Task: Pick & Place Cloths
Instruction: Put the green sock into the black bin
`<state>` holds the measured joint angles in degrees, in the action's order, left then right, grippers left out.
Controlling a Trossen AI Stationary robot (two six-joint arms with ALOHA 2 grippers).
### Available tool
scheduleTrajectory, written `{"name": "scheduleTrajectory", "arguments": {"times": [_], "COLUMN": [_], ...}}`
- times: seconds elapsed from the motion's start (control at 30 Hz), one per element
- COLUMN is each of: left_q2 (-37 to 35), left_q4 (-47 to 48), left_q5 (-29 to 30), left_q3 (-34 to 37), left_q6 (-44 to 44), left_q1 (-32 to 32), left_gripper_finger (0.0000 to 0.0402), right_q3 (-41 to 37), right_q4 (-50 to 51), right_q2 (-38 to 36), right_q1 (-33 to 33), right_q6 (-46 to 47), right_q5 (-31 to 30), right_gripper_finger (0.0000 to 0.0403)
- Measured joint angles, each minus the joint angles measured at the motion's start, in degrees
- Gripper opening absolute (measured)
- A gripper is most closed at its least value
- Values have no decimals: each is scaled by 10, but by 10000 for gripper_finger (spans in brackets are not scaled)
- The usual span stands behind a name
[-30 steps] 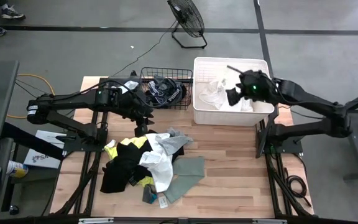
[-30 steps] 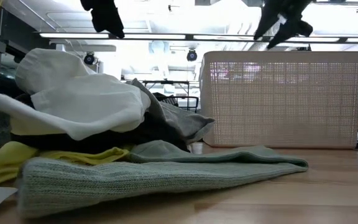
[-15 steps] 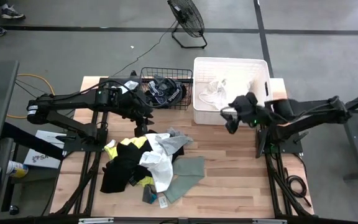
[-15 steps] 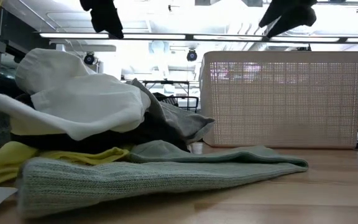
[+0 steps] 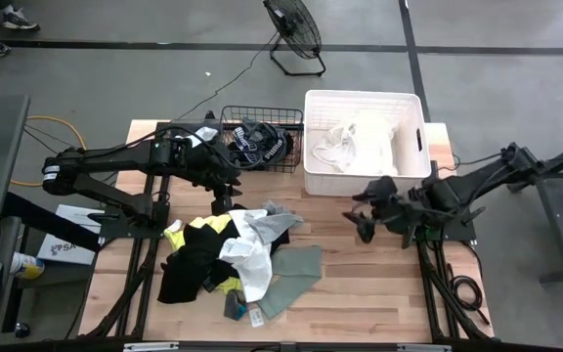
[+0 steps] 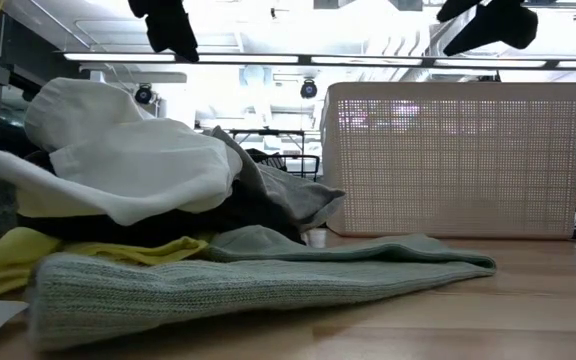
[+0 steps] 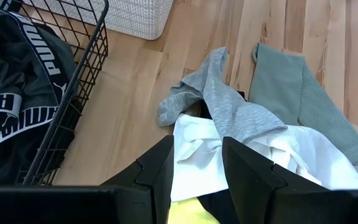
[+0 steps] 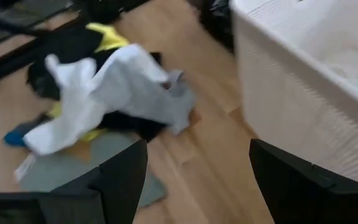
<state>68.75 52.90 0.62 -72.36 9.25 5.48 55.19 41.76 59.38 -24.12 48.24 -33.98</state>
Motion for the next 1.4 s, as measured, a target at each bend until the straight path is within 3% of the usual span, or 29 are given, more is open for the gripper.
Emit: {"name": "scheduleTrajectory", "arguments": {"times": [0.3, 0.7, 0.97, 1.23, 1.4], "left_q2": [0, 0, 0, 0, 0], "left_q4": [0, 0, 0, 14, 24], "left_q5": [0, 0, 0, 0, 0], "left_q3": [0, 0, 0, 0, 0], "left_q6": [-4, -15, -15, -14, -7], "left_q1": [0, 0, 0, 0, 0], "left_gripper_finger": [131, 131, 131, 131, 131], "right_q3": [0, 0, 0, 0, 0], "right_q4": [-6, -34, -69, -178, -238], "right_q2": [52, 191, 292, 362, 376], "right_q1": [-52, -66, -66, -48, -22], "right_q6": [6, 38, -80, -225, -269], "right_q5": [31, 108, 132, 137, 192], "right_gripper_finger": [274, 274, 274, 274, 274]}}
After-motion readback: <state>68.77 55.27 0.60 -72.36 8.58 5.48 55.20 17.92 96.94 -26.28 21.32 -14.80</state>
